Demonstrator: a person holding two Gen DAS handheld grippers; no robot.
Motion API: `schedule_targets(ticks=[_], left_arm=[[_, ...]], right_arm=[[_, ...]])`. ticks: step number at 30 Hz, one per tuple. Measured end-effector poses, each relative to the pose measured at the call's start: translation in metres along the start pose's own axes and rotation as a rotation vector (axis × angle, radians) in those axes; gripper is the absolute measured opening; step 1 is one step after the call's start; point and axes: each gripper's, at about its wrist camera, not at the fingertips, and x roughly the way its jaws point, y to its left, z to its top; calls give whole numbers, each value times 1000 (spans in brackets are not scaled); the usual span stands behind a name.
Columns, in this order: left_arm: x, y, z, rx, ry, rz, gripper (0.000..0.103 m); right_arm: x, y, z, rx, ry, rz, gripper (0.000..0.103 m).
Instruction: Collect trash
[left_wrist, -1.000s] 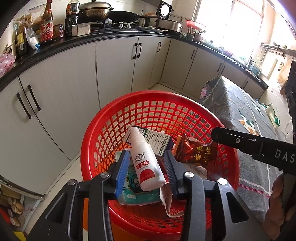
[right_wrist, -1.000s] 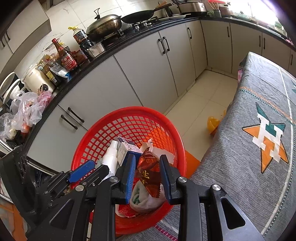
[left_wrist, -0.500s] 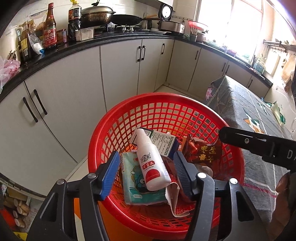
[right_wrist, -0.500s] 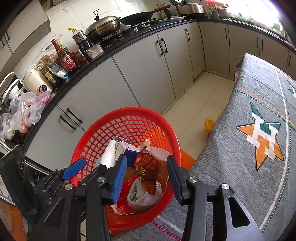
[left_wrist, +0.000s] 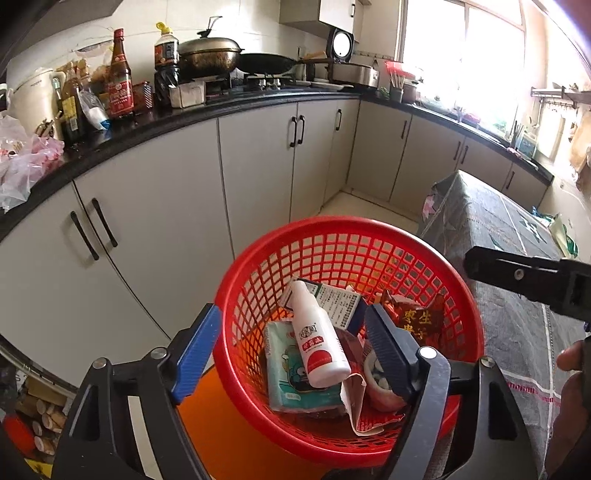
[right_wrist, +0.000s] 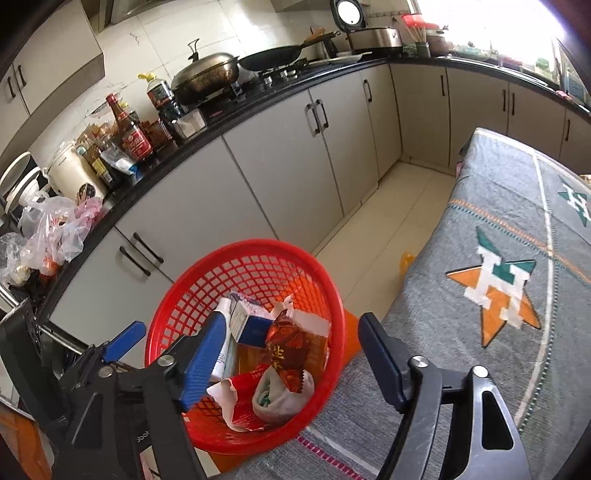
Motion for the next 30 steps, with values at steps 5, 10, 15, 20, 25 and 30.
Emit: schedule_targets(ticks=[5,10,15,20,25,30], left_arm=[[-6,1,2,-1,-23,41,91],[-9,1,4,19,-13,96,94],[-15,8,5,1,-12,129,94],[-29,17,2,-9,-6,148,94],[-52,18,-9,-17,-22,217,94],[-85,10,-22,-23,-115,286,94]], right_arm=[[-7,-1,1,-10,-25,-56,98],[-10,-4,0,-5,-56,-103,103],[-17,-4,-2,-46,-100,-175,103],[-27,-1,-9,-101,-114,-211,103],[-45,6,-23,-143,-159,-255,103],[-69,16,-43,-215,-204,-321,103]])
